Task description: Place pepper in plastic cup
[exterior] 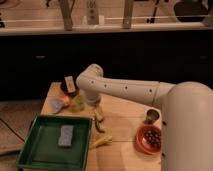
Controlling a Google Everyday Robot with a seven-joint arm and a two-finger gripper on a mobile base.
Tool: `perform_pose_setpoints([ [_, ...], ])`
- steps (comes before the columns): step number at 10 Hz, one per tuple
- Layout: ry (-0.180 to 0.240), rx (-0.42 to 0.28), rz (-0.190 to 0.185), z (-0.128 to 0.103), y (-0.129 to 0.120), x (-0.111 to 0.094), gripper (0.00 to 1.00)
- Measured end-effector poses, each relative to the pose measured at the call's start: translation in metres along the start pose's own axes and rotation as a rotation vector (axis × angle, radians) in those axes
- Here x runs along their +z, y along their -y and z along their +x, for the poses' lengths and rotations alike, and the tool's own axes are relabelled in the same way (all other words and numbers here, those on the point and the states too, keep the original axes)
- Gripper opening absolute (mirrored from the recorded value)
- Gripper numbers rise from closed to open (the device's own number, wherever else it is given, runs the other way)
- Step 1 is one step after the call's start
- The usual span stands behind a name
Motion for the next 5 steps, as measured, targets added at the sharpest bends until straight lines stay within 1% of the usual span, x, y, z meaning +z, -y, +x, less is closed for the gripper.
perform_pose_setpoints([
  [2, 0.005, 0.005, 0.002, 0.001, 0.0, 0.008, 0.8],
  [5, 0.017, 0.013, -0.007, 0.003, -0.002, 0.023, 0.8],
])
